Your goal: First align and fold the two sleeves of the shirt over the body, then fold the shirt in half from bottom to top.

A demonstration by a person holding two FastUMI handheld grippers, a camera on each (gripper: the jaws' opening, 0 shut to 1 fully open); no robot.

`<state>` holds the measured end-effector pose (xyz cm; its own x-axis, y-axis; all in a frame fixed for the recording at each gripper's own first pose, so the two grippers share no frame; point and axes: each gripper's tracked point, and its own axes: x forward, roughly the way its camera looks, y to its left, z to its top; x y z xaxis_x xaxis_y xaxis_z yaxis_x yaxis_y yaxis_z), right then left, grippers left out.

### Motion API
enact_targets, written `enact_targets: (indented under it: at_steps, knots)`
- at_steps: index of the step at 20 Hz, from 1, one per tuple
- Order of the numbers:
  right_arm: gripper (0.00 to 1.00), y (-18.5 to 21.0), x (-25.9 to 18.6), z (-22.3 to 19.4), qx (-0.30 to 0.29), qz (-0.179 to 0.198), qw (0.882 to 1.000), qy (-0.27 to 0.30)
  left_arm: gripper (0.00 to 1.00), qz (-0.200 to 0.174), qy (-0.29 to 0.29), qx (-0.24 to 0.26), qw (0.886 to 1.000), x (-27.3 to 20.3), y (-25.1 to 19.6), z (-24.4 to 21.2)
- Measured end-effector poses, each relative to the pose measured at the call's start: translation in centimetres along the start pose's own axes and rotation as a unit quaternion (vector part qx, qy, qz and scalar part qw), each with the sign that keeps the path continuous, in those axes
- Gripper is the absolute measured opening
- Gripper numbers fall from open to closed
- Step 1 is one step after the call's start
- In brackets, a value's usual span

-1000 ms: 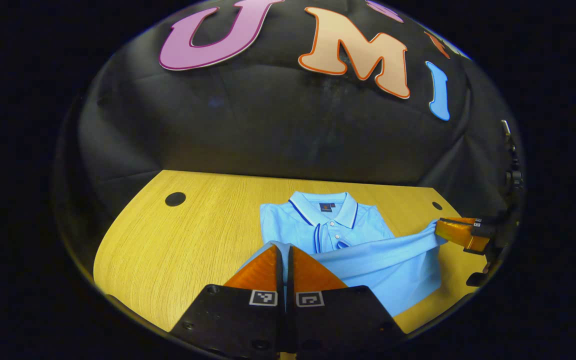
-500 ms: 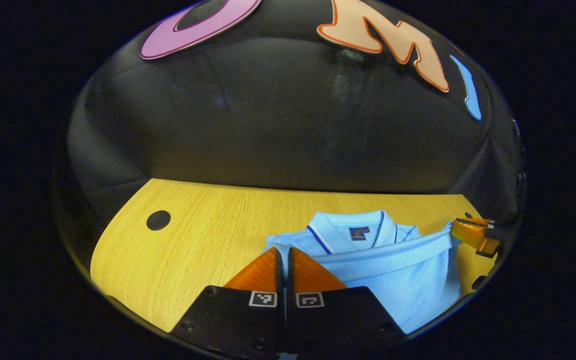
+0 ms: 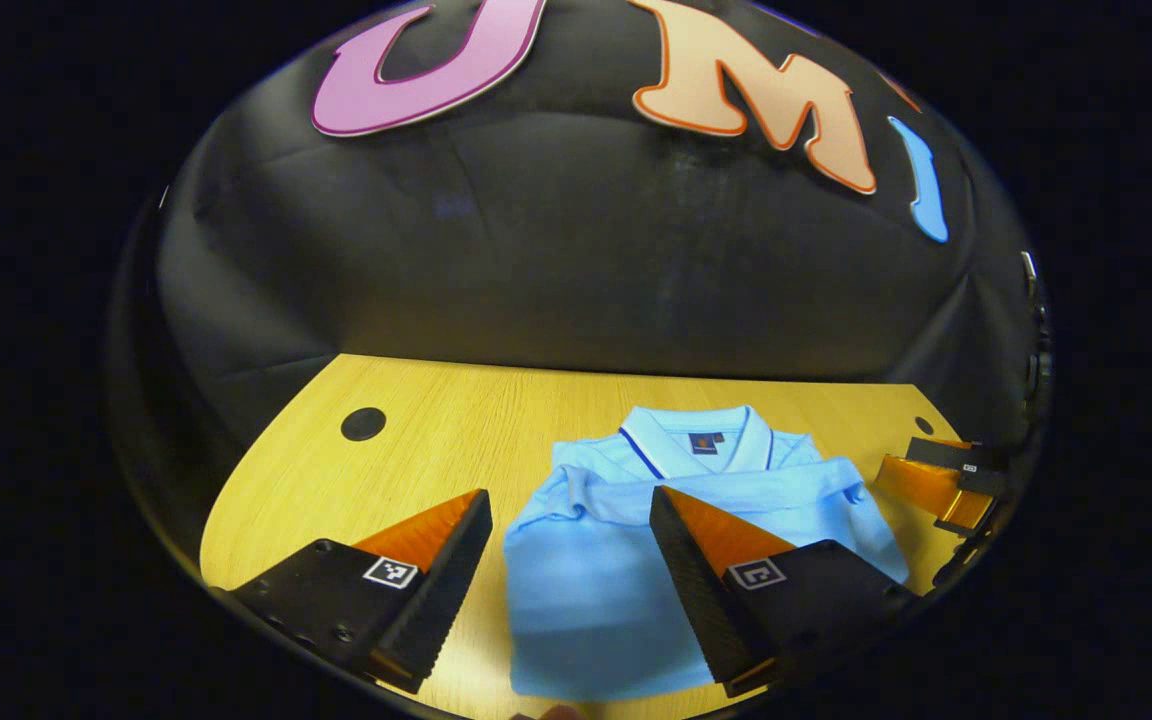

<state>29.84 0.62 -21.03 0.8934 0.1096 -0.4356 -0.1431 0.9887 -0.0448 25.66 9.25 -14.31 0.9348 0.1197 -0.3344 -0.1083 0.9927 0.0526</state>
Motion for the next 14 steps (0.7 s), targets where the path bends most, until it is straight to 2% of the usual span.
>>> enact_targets:
  at_steps: [2, 3, 5, 7, 10, 11, 12, 14]
  knots:
    - [0.95, 1.2, -3.1, -0.4, -0.009, 0.010, 1.000, 0.000, 0.96, -0.004, 0.003, 0.003, 1.000, -3.4, -0.5, -0.9]
    - [0.98, 1.8, -4.8, -0.4, -0.007, 0.014, 1.000, -0.003, 0.96, -0.005, 0.002, 0.003, 1.000, -5.2, -0.8, -1.3]
    - [0.95, 3.0, -8.3, -0.7, 0.004, 0.019, 1.000, -0.008, 0.96, -0.013, 0.007, 0.005, 1.000, -8.8, -1.6, -2.4]
    - [0.98, 3.8, -12.0, -1.3, 0.014, 0.021, 1.000, -0.009, 0.96, -0.018, 0.013, 0.013, 1.000, -12.0, -2.1, -3.6]
    - [0.98, 4.3, -16.6, -3.3, 0.019, 0.018, 1.000, -0.005, 0.96, -0.029, 0.009, 0.014, 0.999, -16.2, -3.2, -4.6]
    - [0.95, 4.3, -18.1, -4.2, 0.023, 0.016, 1.000, -0.001, 0.96, -0.039, 0.015, 0.012, 0.999, -17.4, -3.7, -5.3]
    - [0.98, 4.5, -19.4, -5.0, 0.031, 0.017, 0.999, 0.004, 0.95, -0.045, 0.018, 0.012, 0.999, -18.6, -4.2, -6.0]
    - [0.98, 4.8, -21.9, -6.5, 0.044, 0.015, 0.999, 0.009, 0.96, -0.048, 0.022, 0.015, 0.998, -20.8, -4.4, -7.1]
